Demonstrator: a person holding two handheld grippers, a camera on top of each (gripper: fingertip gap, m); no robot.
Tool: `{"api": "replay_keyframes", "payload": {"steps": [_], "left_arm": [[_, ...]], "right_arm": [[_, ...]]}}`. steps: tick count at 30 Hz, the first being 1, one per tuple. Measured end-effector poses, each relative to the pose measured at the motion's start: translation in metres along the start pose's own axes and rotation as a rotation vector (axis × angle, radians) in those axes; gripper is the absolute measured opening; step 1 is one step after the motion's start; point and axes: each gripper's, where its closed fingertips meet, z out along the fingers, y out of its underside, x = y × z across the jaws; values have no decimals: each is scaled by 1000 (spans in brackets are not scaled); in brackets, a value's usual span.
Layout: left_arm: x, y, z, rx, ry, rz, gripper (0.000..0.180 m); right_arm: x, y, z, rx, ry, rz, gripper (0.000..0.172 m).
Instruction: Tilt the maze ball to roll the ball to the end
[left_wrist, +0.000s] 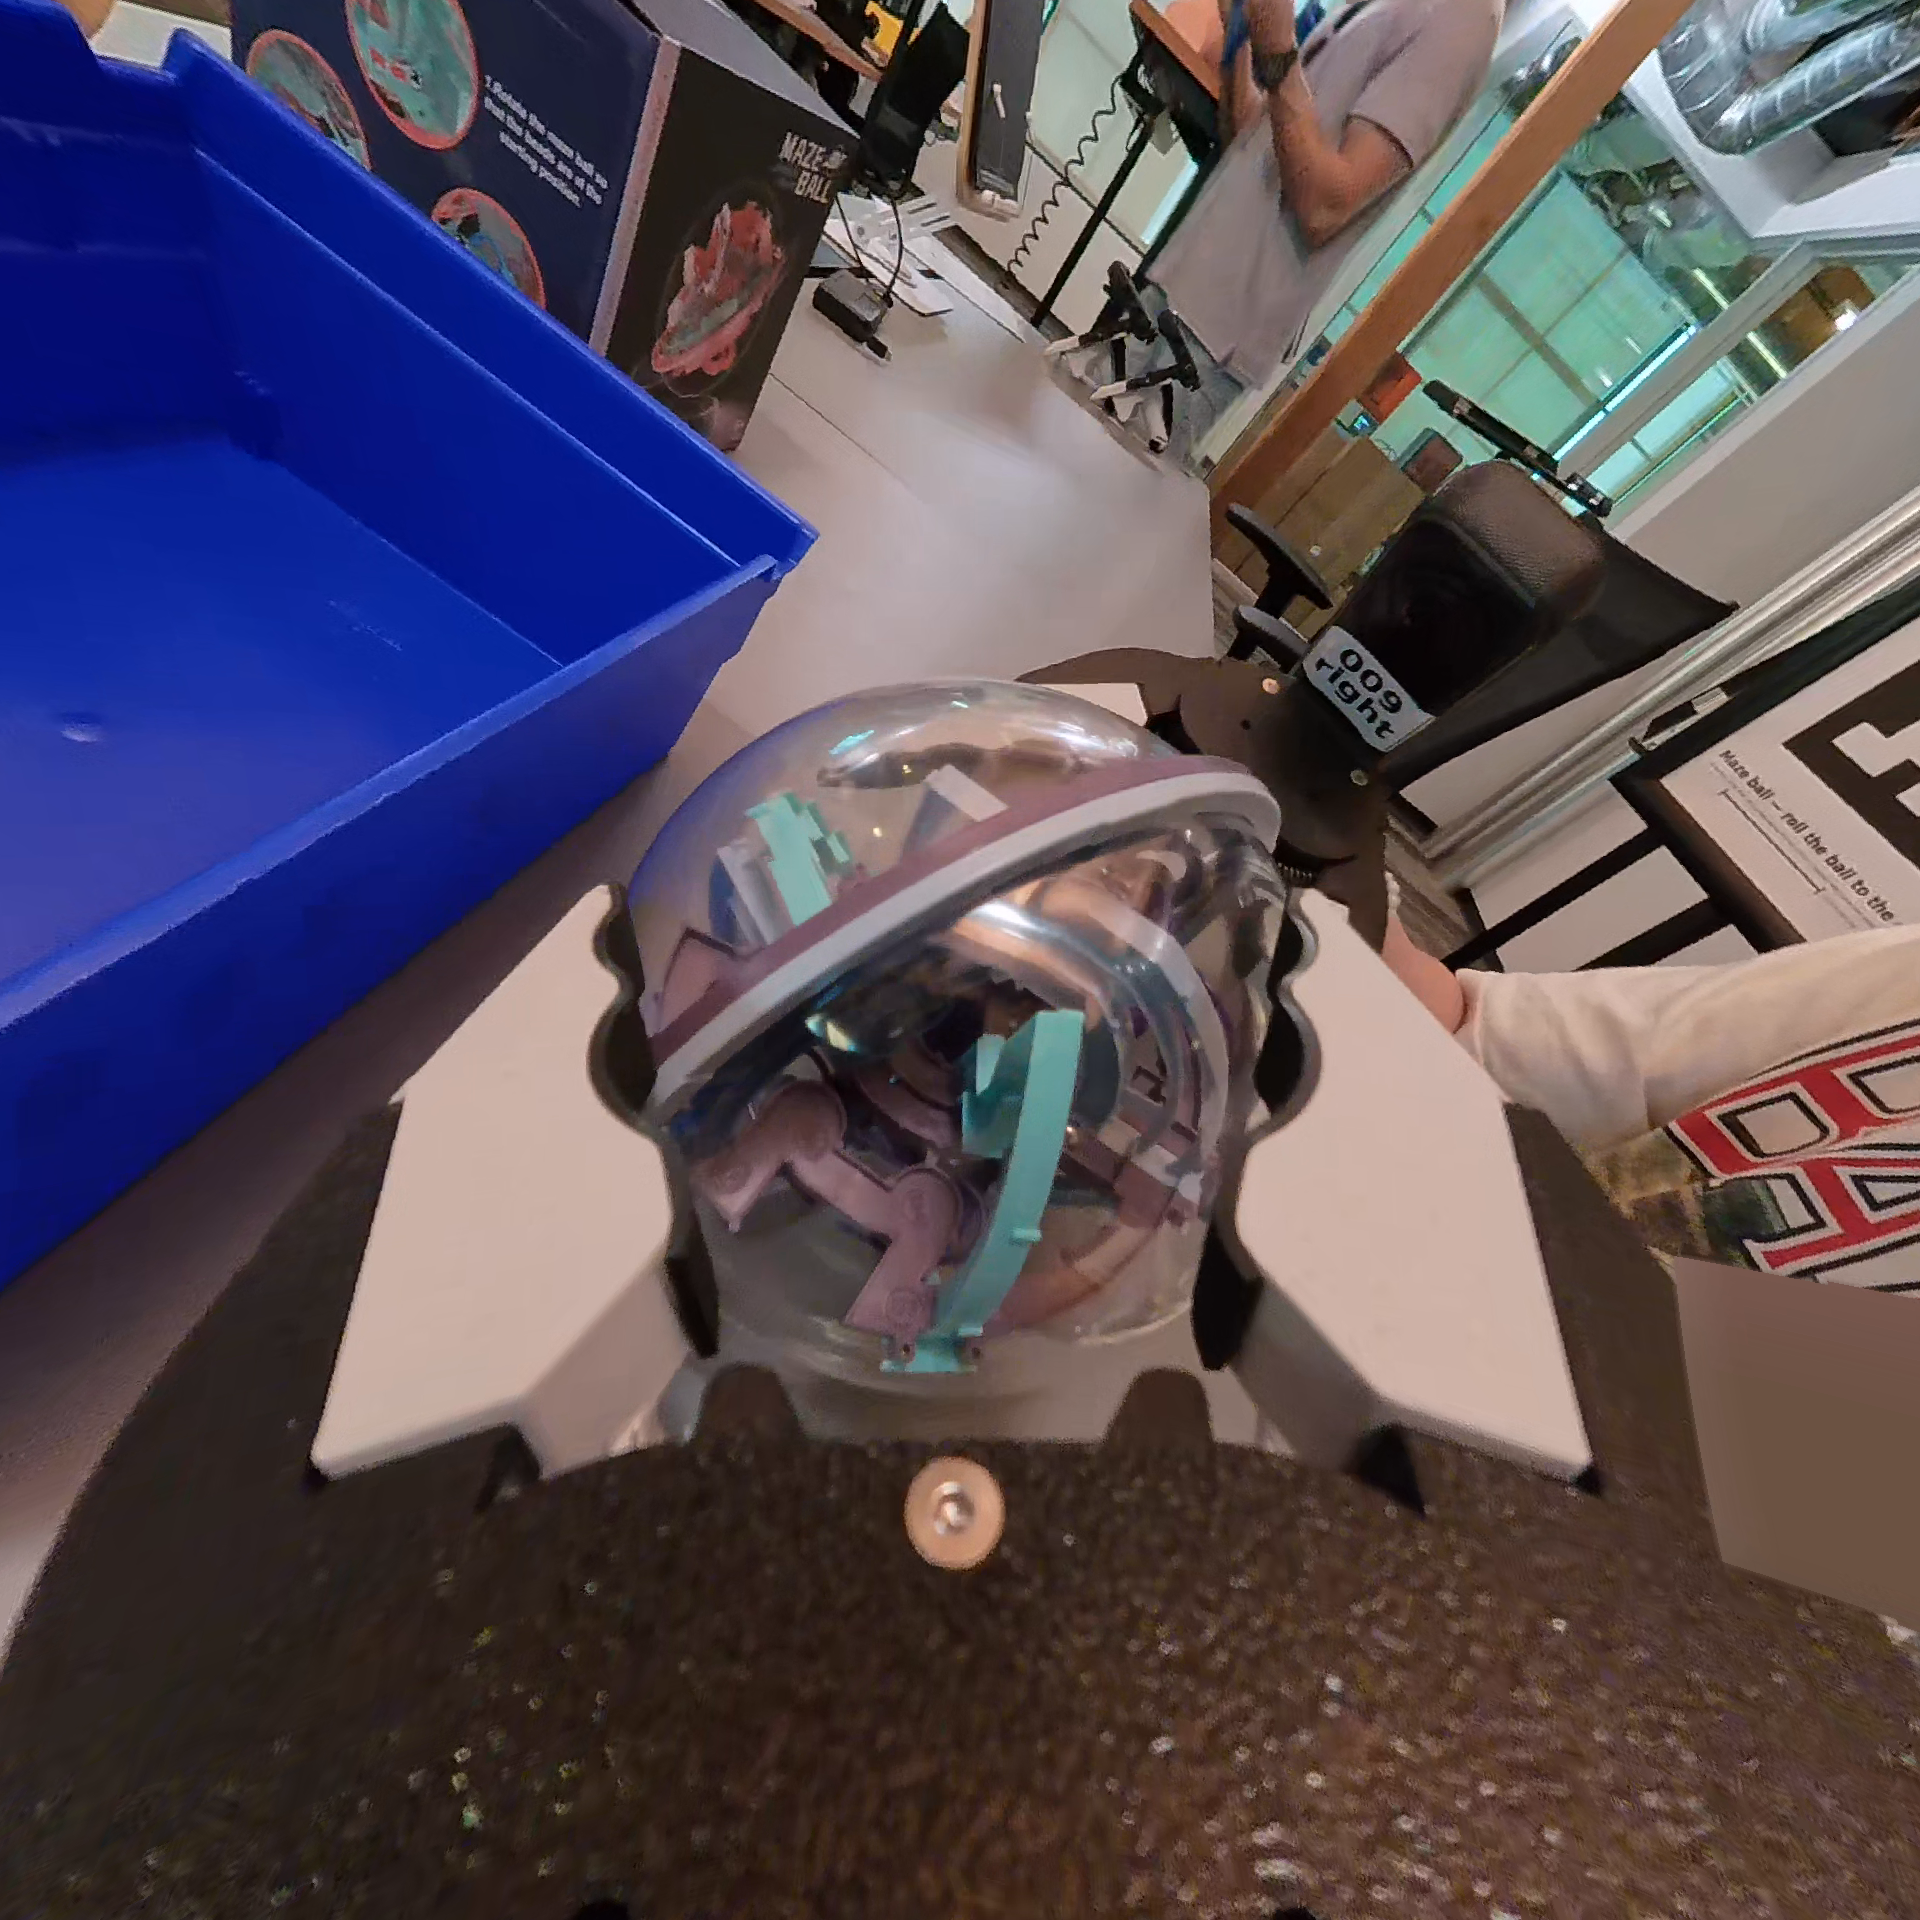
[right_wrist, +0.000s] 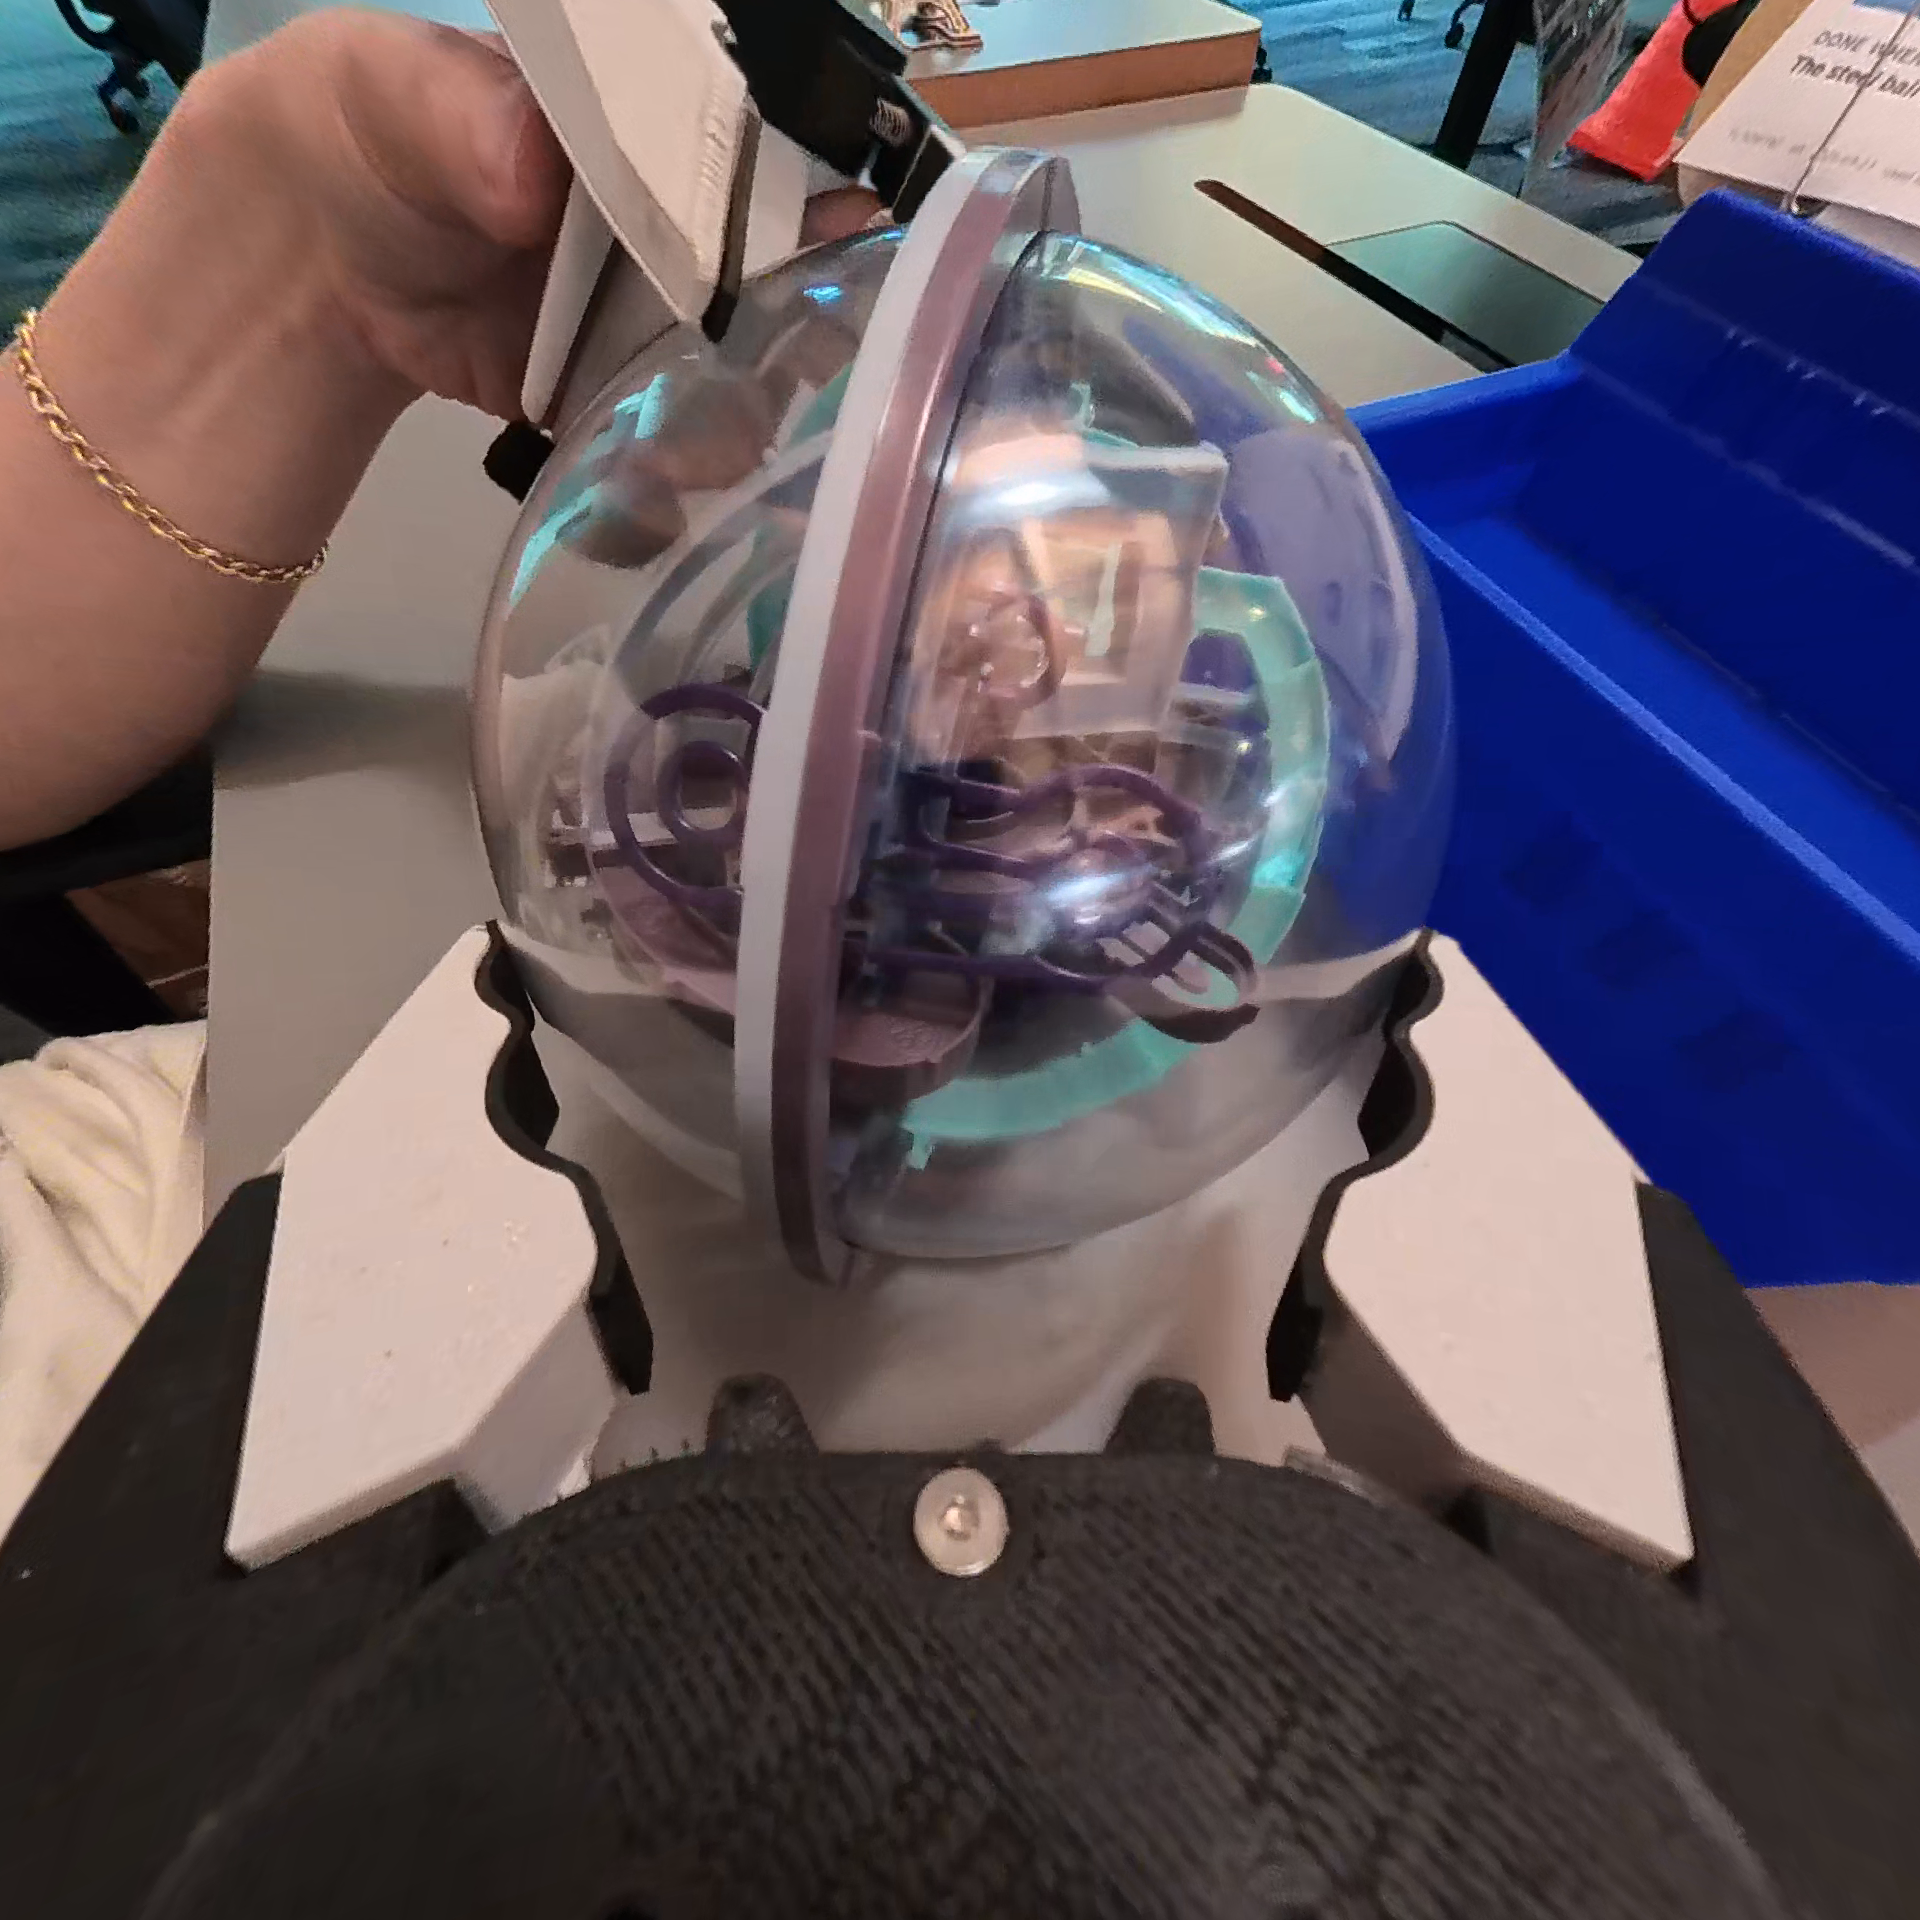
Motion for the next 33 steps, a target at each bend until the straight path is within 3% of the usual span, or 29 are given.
{"api": "replay_keyframes", "payload": {"steps": [1, 22, 33], "left_arm": [[0, 0, 0, -2, -3, 0, 116], [4, 0, 6, -25, -81, 10, 116], [2, -1, 10, -18, -97, -37, 115]], "right_arm": [[0, 0, 0, 7, -6, -3, 155], [1, 2, -6, 108, -114, -35, 155], [-3, 5, -7, 96, -166, 51, 155]]}}
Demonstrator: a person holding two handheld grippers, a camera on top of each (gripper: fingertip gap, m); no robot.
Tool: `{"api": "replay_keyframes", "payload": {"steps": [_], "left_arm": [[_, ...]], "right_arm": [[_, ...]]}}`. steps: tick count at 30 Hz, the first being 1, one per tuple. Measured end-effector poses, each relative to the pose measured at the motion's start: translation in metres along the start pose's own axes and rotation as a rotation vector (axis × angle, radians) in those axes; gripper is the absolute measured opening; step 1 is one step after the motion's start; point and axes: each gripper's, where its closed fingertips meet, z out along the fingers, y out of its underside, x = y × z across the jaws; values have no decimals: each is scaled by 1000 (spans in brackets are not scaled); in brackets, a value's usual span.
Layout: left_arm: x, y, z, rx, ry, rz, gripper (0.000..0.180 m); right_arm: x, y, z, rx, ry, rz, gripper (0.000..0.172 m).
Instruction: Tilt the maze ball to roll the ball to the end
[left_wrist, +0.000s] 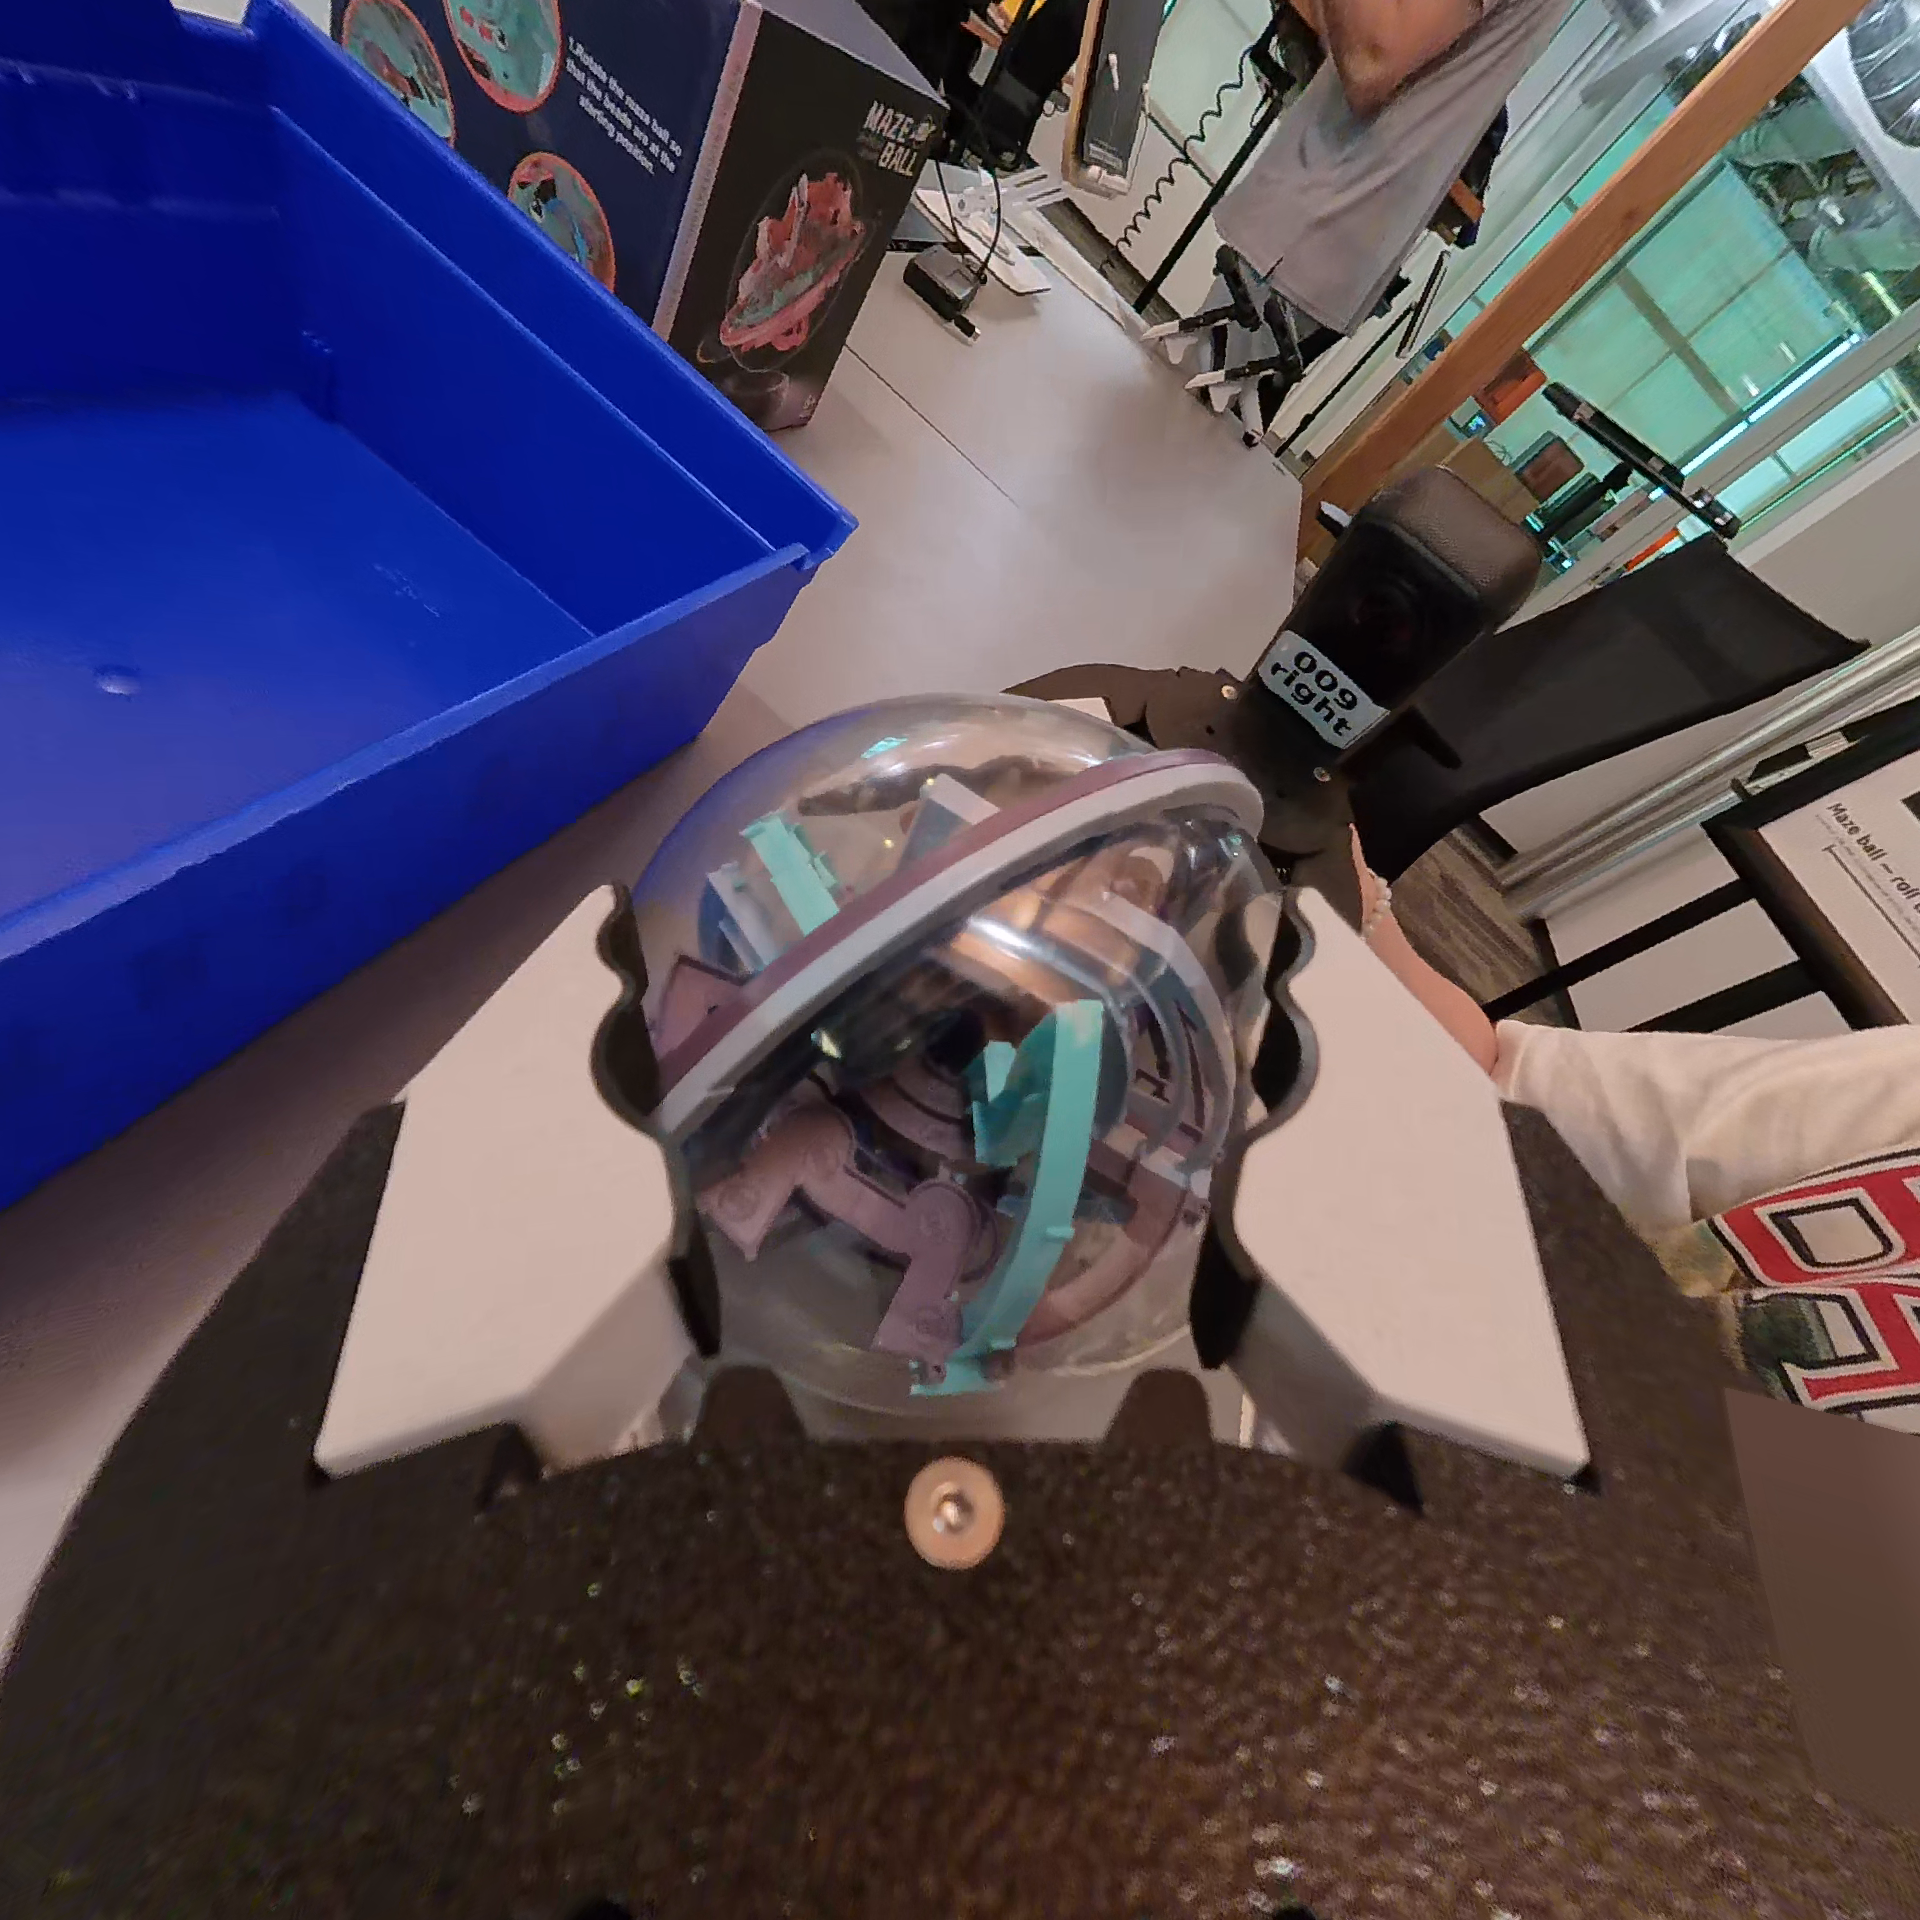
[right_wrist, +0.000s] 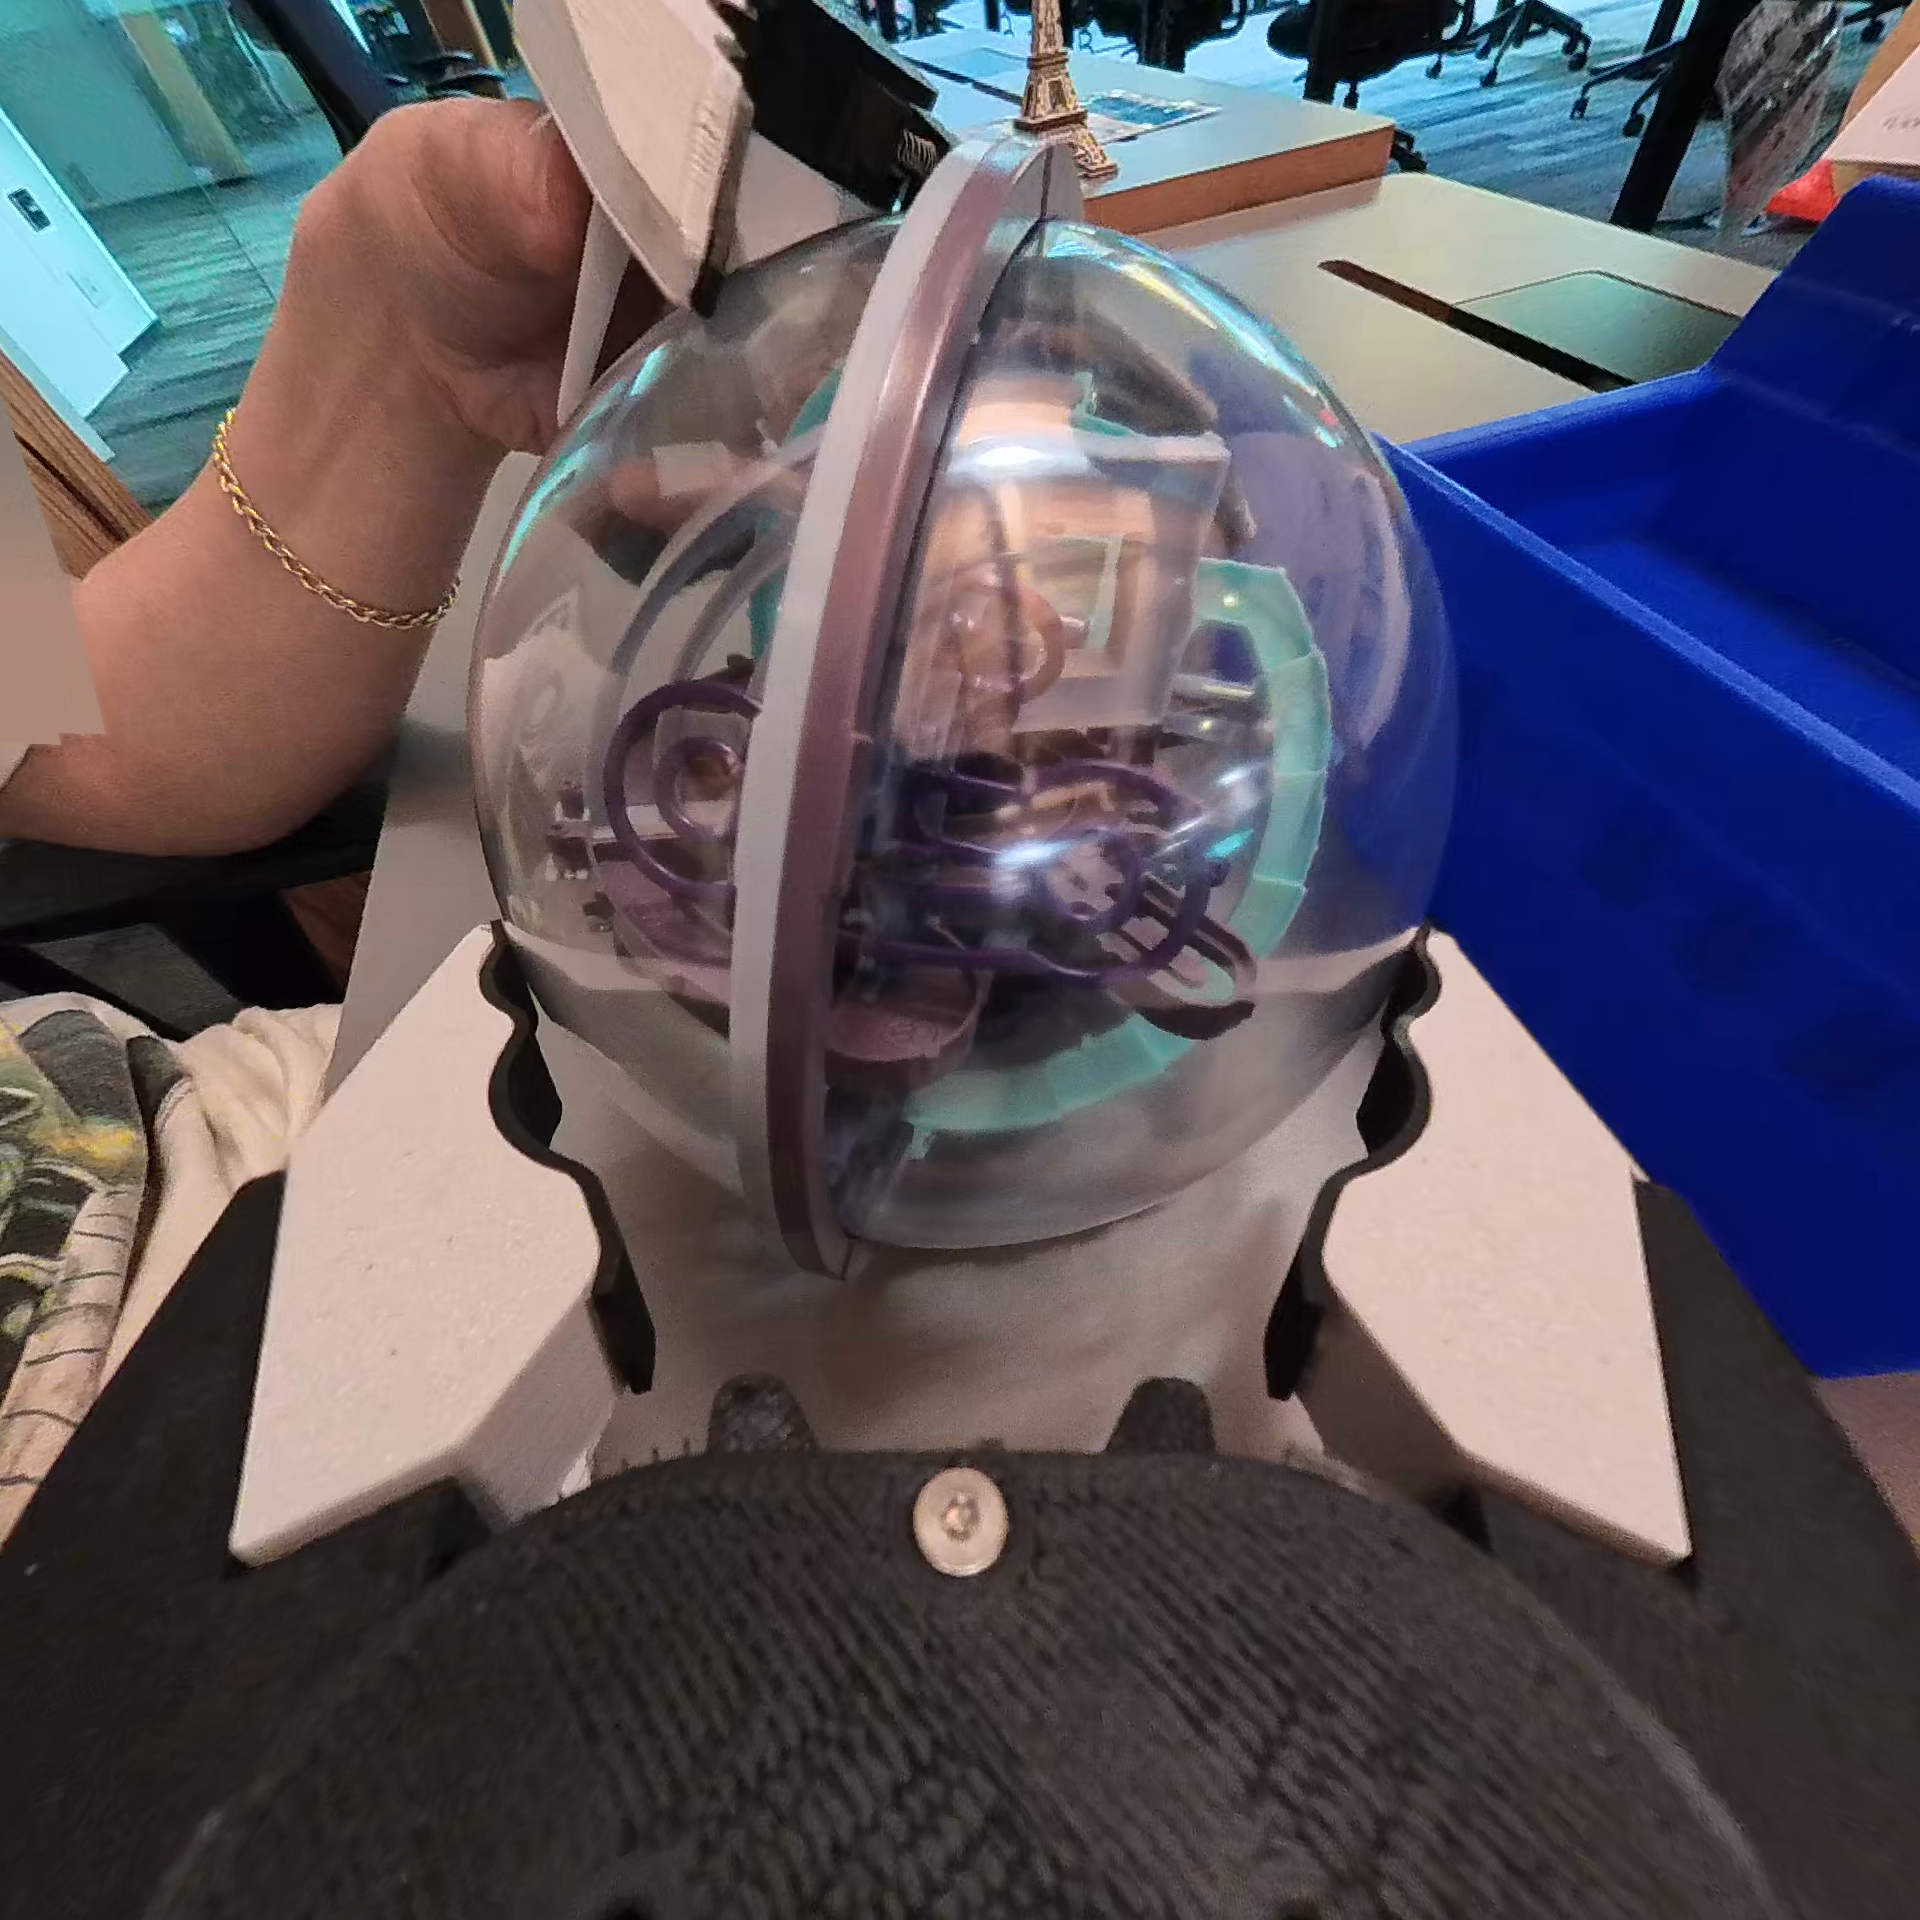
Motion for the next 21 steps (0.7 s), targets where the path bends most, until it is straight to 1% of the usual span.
{"api": "replay_keyframes", "payload": {"steps": [5, 17, 21], "left_arm": [[5, 2, 0, -15, 16, 44, 114], [12, 3, 0, -29, 24, 89, 110], [17, 5, 1, -45, 36, 140, 110]], "right_arm": [[-1, 2, -2, 3, -15, -31, 155], [-4, 7, -6, 13, -59, -65, 155], [-5, 11, -9, -2, -68, -90, 155]]}}
